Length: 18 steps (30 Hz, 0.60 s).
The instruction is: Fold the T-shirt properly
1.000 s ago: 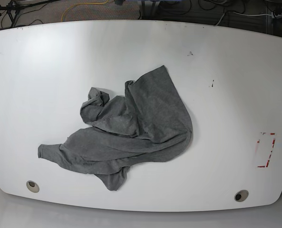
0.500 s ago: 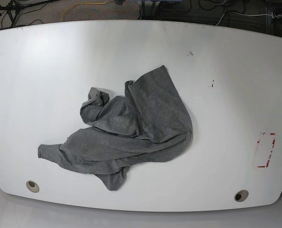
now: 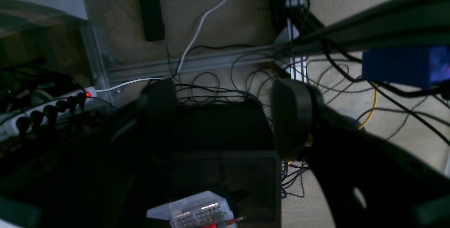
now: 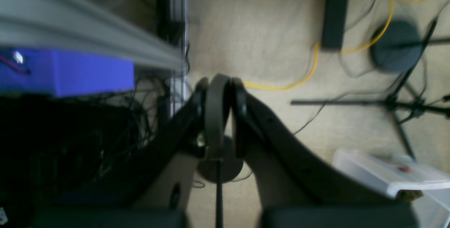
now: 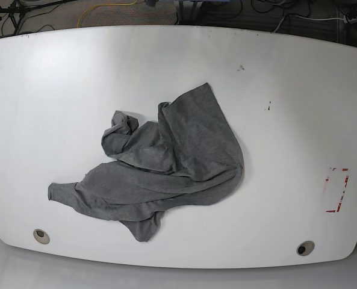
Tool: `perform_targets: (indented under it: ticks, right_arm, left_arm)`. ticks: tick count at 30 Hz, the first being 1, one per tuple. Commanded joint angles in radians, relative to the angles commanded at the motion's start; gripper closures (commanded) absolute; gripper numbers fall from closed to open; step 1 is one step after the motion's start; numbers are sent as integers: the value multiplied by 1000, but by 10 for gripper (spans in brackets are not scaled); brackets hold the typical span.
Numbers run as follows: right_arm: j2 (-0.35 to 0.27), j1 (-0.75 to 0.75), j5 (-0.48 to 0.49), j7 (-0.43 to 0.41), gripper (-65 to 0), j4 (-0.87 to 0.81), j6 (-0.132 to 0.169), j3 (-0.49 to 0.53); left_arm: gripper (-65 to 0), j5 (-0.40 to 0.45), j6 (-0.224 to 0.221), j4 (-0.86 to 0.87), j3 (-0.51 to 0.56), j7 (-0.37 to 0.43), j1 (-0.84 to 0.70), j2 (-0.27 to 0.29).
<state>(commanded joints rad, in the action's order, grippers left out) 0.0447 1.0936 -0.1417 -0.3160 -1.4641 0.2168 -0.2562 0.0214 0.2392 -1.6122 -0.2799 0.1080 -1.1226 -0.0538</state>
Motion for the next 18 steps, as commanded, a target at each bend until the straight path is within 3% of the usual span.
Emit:
perform_targets:
  ticks: [4, 6, 18]
  right_arm:
    - [5, 17, 2, -1, -33, -32, -1, 0]
    - [11, 35, 6, 0, -38, -71, 1, 0]
    - [21, 94, 11, 0, -36, -182, 0, -1]
  left_arm:
    - [-391, -49, -1, -15, -2, 2, -12, -4]
    - [-391, -128, 4, -42, -2, 2, -23, -22]
    - [-392, -199, 5, -128, -9, -11, -50, -21]
